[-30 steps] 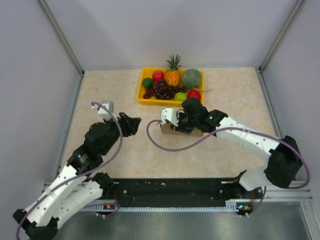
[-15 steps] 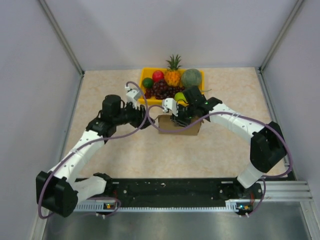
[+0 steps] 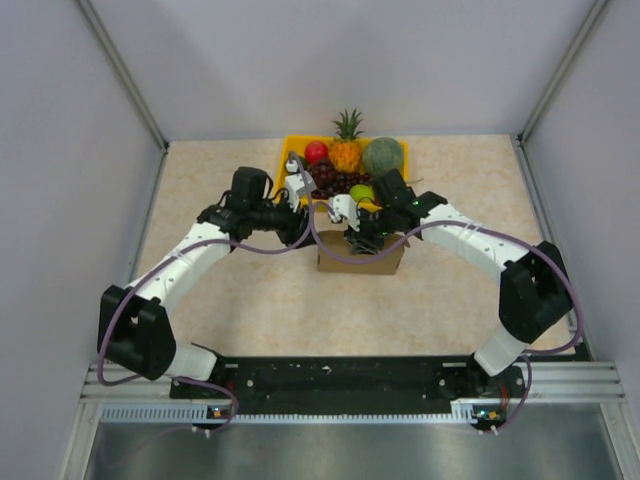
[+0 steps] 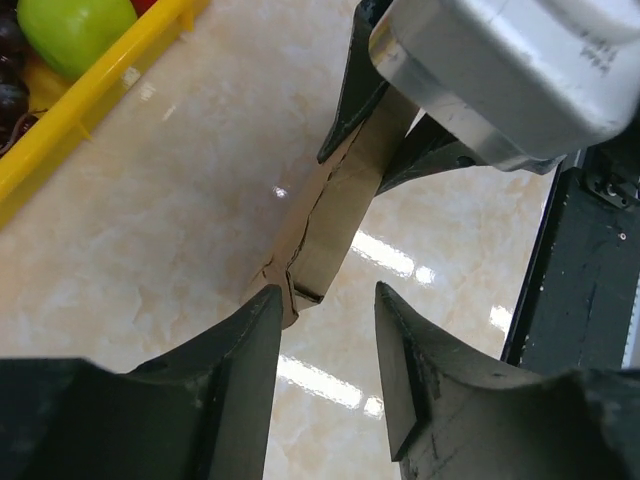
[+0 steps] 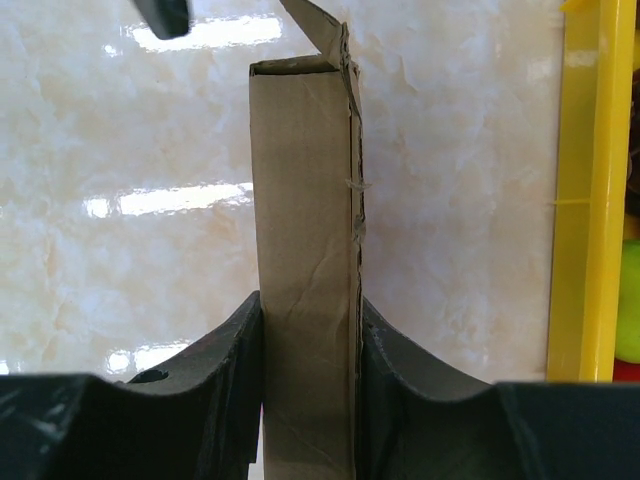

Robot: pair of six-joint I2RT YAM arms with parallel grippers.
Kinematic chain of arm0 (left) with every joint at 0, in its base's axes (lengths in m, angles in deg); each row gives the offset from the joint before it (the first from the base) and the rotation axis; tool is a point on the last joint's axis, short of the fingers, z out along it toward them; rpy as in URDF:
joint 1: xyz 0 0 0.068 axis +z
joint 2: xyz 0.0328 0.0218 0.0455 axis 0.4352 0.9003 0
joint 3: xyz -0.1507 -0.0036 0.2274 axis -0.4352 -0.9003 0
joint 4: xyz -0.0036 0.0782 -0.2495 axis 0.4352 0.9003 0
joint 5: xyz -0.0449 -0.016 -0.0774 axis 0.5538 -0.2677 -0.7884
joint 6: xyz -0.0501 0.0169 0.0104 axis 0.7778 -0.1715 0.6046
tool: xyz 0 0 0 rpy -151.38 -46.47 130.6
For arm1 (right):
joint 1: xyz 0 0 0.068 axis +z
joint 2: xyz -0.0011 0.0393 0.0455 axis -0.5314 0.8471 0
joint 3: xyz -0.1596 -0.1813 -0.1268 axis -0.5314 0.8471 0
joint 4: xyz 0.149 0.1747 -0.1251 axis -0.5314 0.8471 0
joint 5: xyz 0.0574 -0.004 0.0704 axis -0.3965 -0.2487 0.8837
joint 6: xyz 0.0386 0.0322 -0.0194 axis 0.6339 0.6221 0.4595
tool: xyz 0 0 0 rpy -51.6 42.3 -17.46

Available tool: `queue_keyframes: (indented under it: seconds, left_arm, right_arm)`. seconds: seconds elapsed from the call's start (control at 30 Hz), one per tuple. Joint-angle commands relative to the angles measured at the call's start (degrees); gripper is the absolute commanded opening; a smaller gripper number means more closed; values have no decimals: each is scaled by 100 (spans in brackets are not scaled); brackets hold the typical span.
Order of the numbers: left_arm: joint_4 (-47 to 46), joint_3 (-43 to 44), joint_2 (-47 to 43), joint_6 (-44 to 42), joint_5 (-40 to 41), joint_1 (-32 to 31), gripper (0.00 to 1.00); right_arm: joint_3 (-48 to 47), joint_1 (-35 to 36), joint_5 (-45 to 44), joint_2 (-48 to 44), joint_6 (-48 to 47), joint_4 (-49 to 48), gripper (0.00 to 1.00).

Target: Fold the paper box

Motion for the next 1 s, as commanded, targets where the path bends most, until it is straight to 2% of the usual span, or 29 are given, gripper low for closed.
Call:
queue_keyframes:
  seconds: [0.0,0.37,0.6,0.63,0.77,0.8,0.83,0.87,0.9,0.97]
  left_arm:
    - [-253,57,2,-273,117,-114,43]
    - [-95,100,283,-449,575,-211,35]
    - [-235,162,336,-264,856,-237,21]
    - [-279,145,309,-159,900,-237,15]
    - [-499,162,265,412,1024,-246,7]
    - [-578,162,257,561,954,-246,9]
    - [-622,162,256,797,884,-246,16]
    - [-649,162,265,913,840,-246,31]
    - [-666,162,265,1053,813,-246,35]
    - [-684,162,256,1072,716,-263,35]
  right_arm:
    - [-428,-15,239,29,-57,-6,13]
    - [-428,-15,186,64,-57,38,11]
    - [-463,-7,186,81,-39,55,11]
    - [-472,-15,186,73,-30,55,11]
    - [-481,-7,160,108,14,55,10]
    - [-472,2,151,125,31,64,9]
    - [-472,11,125,134,31,64,9]
    - [-472,2,116,134,49,64,9]
    - [-481,2,107,143,58,64,9]
    - [-498,28,116,160,75,73,9]
